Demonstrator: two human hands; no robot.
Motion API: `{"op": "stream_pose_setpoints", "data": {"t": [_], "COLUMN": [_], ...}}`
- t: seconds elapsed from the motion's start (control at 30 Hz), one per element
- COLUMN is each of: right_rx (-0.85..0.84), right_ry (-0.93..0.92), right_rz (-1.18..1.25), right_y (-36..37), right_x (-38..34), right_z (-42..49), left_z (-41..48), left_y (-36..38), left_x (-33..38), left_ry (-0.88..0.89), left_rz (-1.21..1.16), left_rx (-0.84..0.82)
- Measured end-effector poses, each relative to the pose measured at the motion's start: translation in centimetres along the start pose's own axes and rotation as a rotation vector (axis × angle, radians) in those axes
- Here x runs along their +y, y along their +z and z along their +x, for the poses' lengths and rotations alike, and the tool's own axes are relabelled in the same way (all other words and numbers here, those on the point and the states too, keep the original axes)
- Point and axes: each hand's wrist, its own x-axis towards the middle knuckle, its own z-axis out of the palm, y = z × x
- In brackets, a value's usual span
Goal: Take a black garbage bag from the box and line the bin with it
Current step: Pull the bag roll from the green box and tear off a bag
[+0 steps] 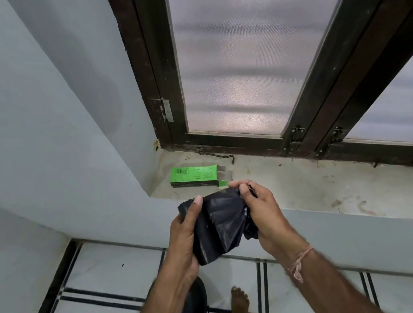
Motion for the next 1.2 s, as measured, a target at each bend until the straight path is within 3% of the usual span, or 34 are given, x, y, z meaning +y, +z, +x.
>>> {"op": "stream_pose_setpoints", "data": {"t": [0.13,0.2,0.37,0.57,0.67,0.73,0.9,1.03,1.2], "right_rx": [-0.144,-0.1,0.004,-0.055,-0.162,-0.136,-0.034,0.003,-0.182], "right_ry": [-0.106,-0.105,0.042,-0.012,-0.106,-0.128,-0.014,0.023,-0.066], "right_rz": [-0.218,-0.296,-0.033,-0.033,-0.24,-0.336,-0.082,-0.025,-0.173], "right_y": [0.2,0.4,0.2,0.0,0.0,-0.1,-0.1,0.1,0.0], "right_x": [-0.5,-0.1,0.2,-0.1,0.0,0.6,0.8,0.4,-0.1], "right_z": [-0.6,-0.3,-0.2,-0.1,-0.2,0.1,0.1,0.1,-0.7], "left_z": [0.0,0.1,0.5,0.3,0.2,0.2,0.3,0.2,-0.2], "left_y": [0.1,0.1,-0.5,-0.5,-0.3,-0.4,-0.5,-0.5,-0.2], "left_x": [-0.3,-0.3,-0.2,-0.6,-0.6,-0.7,-0.8,-0.8,-0.9], "left_ry": [0.004,0.002,0.012,0.0,0.0,0.003,-0.004,-0.015,-0.006], "left_rz": [0.013,0.013,0.034,0.029,0.043,0.051,0.044,0.025,0.031], "left_rx": [-0.019,-0.02,0.026,-0.001,-0.022,-0.02,0.013,0.033,0.013]}}
